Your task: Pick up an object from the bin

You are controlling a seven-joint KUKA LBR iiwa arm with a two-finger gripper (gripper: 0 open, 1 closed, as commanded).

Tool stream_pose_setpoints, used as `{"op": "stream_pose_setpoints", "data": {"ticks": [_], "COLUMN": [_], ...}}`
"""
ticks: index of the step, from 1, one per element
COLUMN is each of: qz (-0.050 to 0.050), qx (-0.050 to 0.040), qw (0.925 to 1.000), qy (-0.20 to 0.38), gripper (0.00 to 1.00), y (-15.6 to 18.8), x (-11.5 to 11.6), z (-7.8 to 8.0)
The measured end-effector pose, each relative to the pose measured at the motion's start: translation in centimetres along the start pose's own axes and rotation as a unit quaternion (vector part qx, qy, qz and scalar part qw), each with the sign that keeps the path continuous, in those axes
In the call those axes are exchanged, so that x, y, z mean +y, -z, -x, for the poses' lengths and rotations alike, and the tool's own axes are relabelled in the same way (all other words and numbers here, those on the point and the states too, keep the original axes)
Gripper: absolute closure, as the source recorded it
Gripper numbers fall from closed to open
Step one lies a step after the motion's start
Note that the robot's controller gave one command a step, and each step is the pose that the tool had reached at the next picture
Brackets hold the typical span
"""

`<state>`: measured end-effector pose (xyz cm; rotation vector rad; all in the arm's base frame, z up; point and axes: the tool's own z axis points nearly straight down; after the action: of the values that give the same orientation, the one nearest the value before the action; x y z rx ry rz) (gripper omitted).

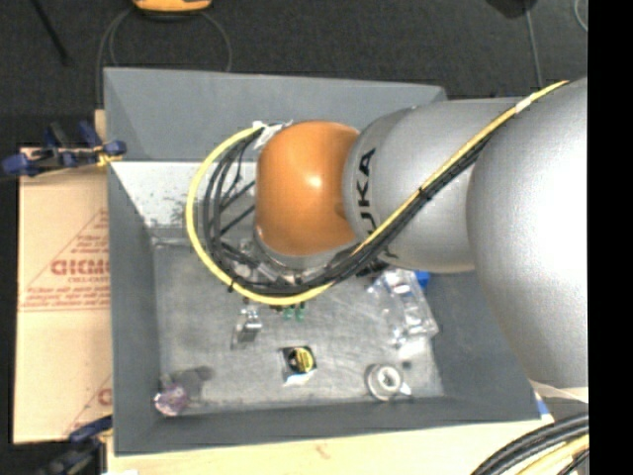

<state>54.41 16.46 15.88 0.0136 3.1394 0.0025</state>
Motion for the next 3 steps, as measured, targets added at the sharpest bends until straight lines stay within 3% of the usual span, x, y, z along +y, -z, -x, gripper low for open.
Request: {"op": "stream_pose_setpoints", "data": {"ticks": [1,2,3], "qz": [0.0,-0.003,0.0], "qx": [-0.0023,-0.0025,-0.0014], "qw": [0.9966,0.9858,0.97], "qy": [0.083,0.168,0.243], "gripper": [0.0,0.0,0.0], "y": [-7.4,-0.6,-7.9], "x": [-1.4,-12.5,-10.8], "z": [-0.2,0.6,-6.1]}}
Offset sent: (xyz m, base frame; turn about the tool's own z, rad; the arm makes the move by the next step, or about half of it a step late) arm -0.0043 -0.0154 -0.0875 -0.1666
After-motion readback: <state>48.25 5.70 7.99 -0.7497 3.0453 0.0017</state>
